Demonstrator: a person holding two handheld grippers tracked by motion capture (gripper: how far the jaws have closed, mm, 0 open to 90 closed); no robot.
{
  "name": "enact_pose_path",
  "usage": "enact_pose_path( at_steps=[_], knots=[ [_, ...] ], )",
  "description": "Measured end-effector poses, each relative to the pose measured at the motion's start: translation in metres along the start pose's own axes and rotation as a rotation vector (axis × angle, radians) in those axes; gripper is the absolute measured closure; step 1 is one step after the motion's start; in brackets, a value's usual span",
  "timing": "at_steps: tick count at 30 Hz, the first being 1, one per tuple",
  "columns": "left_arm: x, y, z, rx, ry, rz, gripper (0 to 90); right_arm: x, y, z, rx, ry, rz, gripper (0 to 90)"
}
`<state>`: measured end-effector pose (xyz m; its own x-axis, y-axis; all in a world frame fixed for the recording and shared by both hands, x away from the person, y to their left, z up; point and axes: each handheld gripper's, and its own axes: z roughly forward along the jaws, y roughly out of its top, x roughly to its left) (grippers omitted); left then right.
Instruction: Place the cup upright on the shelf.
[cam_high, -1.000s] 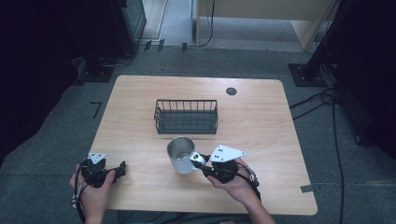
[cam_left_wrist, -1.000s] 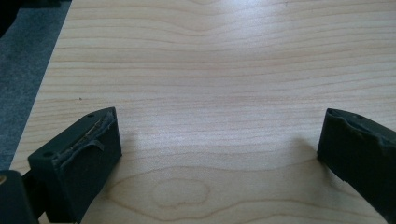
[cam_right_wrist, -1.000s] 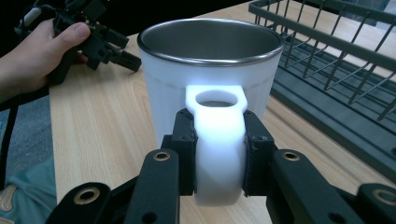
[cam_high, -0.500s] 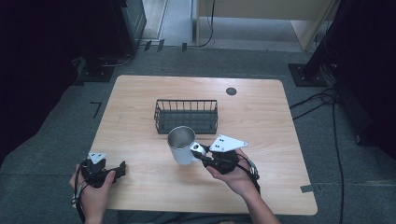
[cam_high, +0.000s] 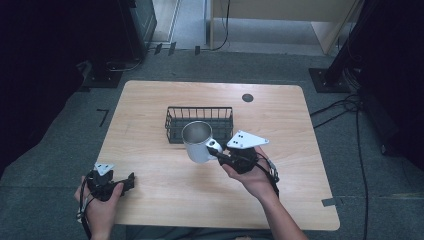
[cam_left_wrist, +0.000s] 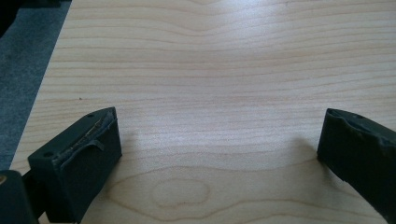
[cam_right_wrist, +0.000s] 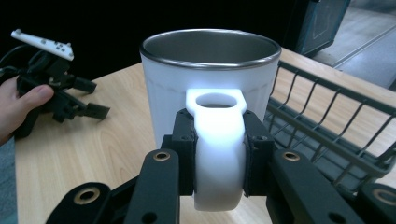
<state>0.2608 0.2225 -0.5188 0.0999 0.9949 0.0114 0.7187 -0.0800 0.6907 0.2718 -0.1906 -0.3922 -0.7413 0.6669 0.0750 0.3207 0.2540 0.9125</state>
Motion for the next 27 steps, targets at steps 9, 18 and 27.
enact_pose_path(
  at_steps=[9,18,27],
  knots=[
    [0.0,0.0,0.0,-0.002,0.0,-0.001,0.0,-0.012,0.014,0.0,-0.021,-0.039,0.008,72.0],
    [0.0,0.0,0.0,-0.001,0.0,-0.001,0.0,-0.027,0.026,0.008,-0.025,-0.078,0.014,72.0],
    [0.0,0.0,0.0,-0.002,0.0,-0.002,0.0,-0.042,0.039,0.02,-0.019,-0.108,0.02,72.0]
  ],
)
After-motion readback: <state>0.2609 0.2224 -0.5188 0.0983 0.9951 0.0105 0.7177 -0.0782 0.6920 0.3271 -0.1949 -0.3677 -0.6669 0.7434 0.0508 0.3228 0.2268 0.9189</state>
